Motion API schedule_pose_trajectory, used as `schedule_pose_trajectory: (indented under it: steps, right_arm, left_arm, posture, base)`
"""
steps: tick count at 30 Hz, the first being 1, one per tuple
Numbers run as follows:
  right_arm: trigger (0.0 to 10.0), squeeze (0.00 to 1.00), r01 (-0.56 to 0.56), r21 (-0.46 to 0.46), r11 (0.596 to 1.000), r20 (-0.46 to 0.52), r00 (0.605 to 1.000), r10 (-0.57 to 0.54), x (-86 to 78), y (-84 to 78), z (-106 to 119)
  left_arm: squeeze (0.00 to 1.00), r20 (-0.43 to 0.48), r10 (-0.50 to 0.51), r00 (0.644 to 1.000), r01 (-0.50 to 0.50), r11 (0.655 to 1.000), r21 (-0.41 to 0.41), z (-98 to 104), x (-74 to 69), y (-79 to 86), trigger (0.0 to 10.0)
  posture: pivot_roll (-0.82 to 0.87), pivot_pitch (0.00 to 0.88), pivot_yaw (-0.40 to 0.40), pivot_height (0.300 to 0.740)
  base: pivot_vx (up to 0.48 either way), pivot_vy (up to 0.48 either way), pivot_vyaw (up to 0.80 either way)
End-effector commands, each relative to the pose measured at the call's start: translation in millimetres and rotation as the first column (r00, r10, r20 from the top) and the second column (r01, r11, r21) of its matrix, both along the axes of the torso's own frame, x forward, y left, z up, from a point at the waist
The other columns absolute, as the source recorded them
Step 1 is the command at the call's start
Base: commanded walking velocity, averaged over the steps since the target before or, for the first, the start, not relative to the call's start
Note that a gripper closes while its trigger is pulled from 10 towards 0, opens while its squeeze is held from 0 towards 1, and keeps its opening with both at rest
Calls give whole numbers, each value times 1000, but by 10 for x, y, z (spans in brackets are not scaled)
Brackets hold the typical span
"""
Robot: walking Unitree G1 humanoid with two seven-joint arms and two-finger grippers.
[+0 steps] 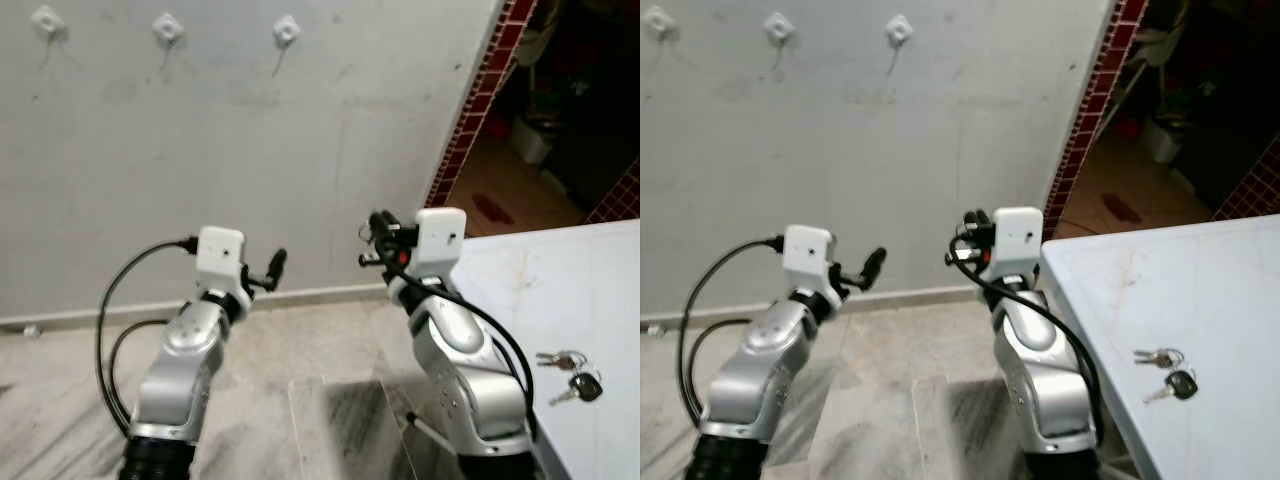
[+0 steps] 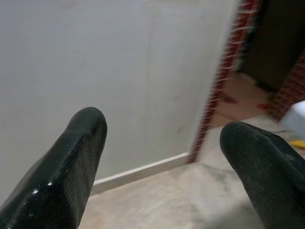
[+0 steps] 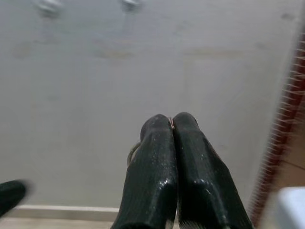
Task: Hang keys on a hook
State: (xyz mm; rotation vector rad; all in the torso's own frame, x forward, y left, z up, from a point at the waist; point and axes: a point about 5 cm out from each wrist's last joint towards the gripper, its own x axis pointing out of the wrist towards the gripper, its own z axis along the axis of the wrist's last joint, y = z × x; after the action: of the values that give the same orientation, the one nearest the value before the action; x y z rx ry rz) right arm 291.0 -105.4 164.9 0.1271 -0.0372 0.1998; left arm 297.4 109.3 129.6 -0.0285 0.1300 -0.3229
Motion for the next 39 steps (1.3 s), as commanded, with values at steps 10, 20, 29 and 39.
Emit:
schedule_pose_trajectory:
  steps: [10, 20, 29, 39]
  right_arm:
    - [10000, 0, -25, 4, 1000, 27, 999, 25, 6, 77, 69]
    - [10000, 0, -25, 4, 1000, 23, 999, 25, 14, 79, 61]
    - [10000, 0, -25, 5, 1000, 26, 999, 25, 20, 75, 61]
    - [10000, 0, -27, 2, 1000, 27, 999, 27, 30, 80, 58]
  left_arm:
    - [0, 17, 40, 999, -40, 999, 18, 47, 21, 106, 10000]
    - [0, 15, 41, 999, -41, 999, 9, 47, 29, 102, 10000]
    - [0, 15, 37, 999, -37, 999, 11, 46, 30, 92, 10000]
    - [0, 13, 31, 999, -31, 999, 12, 44, 38, 80, 10000]
  posture:
    - [163, 0, -59, 740]
    - [165, 0, -60, 740]
    - [165, 0, -59, 740]
    - [168, 0, -60, 740]
  base:
    - [355, 0, 0]
    - [340, 154, 0]
    - [304, 372, 0]
    - [305, 372, 0]
